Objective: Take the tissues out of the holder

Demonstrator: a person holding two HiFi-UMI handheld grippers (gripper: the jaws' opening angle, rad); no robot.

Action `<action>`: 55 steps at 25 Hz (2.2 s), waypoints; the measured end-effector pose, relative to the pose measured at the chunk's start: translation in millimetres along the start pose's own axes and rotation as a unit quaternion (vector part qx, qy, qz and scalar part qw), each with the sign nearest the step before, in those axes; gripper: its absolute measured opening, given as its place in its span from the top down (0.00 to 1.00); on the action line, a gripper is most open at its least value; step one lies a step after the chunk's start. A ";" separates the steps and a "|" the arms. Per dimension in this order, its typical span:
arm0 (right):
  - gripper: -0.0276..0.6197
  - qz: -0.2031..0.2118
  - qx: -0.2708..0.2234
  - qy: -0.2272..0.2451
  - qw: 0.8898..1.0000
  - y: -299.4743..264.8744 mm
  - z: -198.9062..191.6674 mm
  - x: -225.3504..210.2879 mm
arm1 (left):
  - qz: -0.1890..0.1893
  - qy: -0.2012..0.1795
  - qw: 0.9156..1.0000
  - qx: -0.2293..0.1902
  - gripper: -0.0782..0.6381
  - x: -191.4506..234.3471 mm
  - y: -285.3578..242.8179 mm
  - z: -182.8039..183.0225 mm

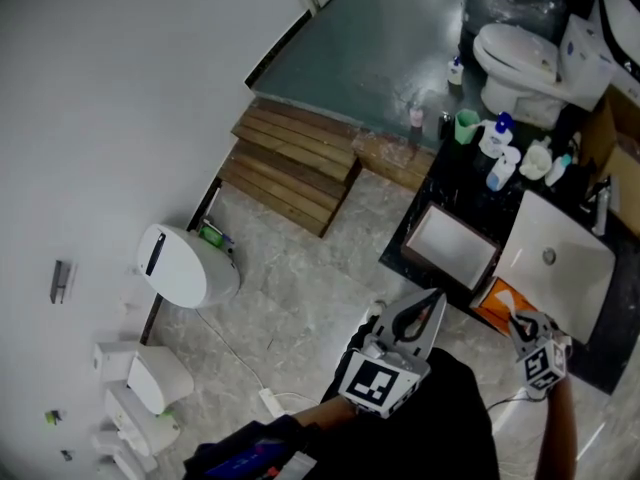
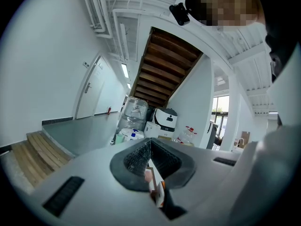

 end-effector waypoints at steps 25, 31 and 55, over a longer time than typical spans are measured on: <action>0.66 0.000 0.005 -0.068 0.998 13.7 18.2 -7.9 | -0.025 0.006 1.000 -0.008 0.90 -1.4 -1.0 -4.9; 0.66 -0.033 -0.049 -0.115 0.992 26.7 32.4 -10.9 | -0.031 0.004 0.999 -0.015 0.90 1.7 -1.1 -1.0; 0.66 -0.210 -0.287 -0.316 0.880 74.7 133.8 18.4 | -0.124 0.008 0.992 -0.005 0.90 10.2 -22.9 17.7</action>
Point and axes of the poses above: the fingertips, and each gripper's own axes: y backward along the fingers, x to its left, z out of its top, the point moved 8 cm from there along y, backward along the fingers, and after that the axes turned 8 degrees about -y, right-handed, at the moved point
